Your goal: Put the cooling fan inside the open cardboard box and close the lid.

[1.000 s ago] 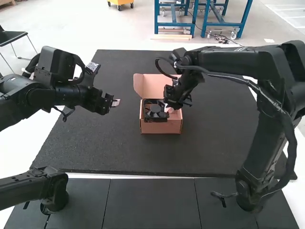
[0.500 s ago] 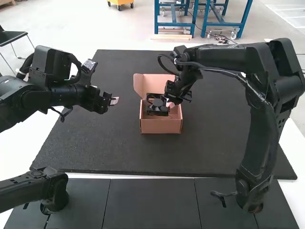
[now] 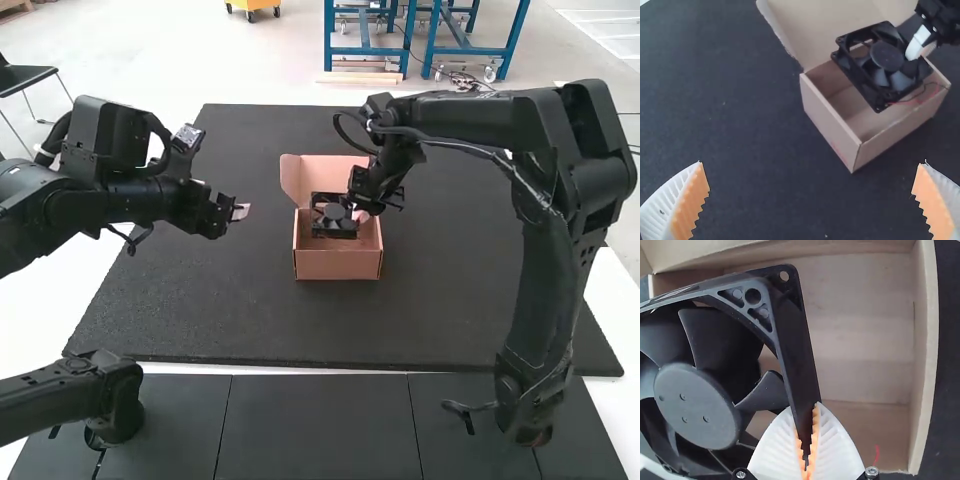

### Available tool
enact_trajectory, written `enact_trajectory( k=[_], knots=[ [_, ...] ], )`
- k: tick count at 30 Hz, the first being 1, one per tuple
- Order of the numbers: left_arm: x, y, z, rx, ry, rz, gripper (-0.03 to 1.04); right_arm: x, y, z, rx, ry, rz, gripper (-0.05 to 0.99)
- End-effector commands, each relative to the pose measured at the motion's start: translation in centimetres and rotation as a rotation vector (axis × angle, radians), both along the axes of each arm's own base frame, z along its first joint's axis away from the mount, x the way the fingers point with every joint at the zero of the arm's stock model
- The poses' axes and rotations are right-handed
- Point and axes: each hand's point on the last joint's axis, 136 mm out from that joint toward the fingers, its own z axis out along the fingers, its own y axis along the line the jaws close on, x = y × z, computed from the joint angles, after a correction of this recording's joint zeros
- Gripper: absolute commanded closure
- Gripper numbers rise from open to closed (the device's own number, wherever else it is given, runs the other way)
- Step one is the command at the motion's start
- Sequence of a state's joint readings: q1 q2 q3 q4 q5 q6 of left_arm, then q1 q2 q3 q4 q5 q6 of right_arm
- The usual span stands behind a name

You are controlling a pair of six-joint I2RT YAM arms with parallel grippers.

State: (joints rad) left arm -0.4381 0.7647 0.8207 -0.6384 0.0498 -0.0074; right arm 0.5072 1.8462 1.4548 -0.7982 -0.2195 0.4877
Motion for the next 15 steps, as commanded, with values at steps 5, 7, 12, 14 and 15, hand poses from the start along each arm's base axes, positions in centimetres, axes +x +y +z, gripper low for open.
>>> enact_trajectory(
  k=[5, 7, 12, 14, 15],
  knots=[
    [0.0, -0.1, 2.4, -0.025, -0.066, -0.009, 0.05, 0.9, -0.4, -0.6, -0.021, -0.010, 0.016, 0.96],
    [0.0, -0.1, 2.5, -0.028, -0.070, -0.008, 0.05, 0.8, -0.5, -0.9, -0.027, -0.003, 0.017, 0.96],
    [-0.1, 0.0, 2.8, -0.032, -0.078, -0.007, 0.05, 0.8, -0.8, -1.7, -0.051, -0.001, 0.028, 0.96],
    [0.0, 0.0, 2.8, -0.033, -0.079, -0.007, 0.05, 0.8, -0.9, -2.0, -0.057, 0.003, 0.032, 0.96],
    [0.0, 0.0, 2.8, -0.034, -0.080, -0.006, 0.05, 0.8, -0.9, -2.0, -0.059, 0.003, 0.035, 0.96]
  ],
)
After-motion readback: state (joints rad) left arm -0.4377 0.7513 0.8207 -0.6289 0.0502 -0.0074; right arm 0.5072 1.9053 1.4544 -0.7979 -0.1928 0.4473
